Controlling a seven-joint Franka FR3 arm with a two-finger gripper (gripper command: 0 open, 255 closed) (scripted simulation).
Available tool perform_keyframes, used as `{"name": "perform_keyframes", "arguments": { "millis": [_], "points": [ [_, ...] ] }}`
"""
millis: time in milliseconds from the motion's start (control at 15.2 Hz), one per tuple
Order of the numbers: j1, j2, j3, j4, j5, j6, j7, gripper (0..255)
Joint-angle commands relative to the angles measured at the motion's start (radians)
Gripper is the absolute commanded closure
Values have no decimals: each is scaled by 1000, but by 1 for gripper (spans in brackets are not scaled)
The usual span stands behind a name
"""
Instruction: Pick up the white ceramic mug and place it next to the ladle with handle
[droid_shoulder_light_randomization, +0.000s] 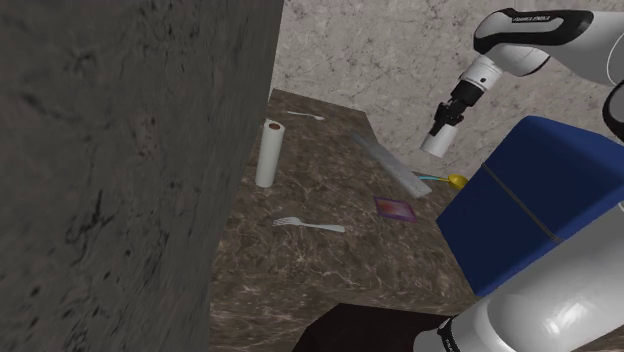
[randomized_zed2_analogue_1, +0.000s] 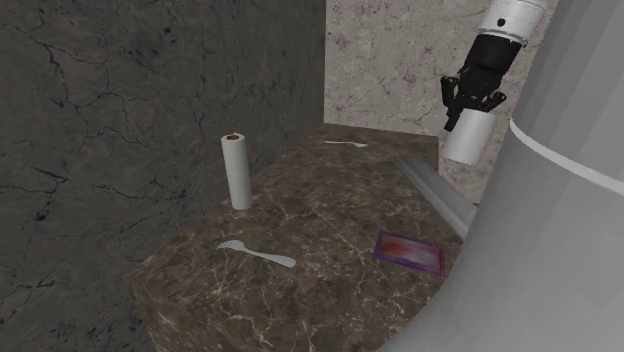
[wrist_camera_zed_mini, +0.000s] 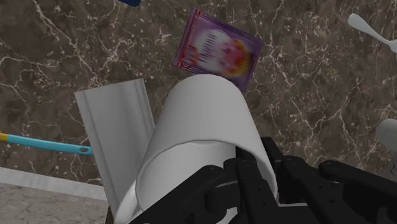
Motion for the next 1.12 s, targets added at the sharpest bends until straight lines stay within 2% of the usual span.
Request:
{"name": "perform_keyframes", "arguments": {
  "millis": [0,330,594,1056],
  "points": [
    [-28,30,-28,34,6,-21,-56,255],
    [-108,127,-90,141,36,-79,-192,255],
    [-190,228,-128,254,77,-136,-300,255],
    [-180,223,-124,155,75,-42,-315,255]
  ]
}}
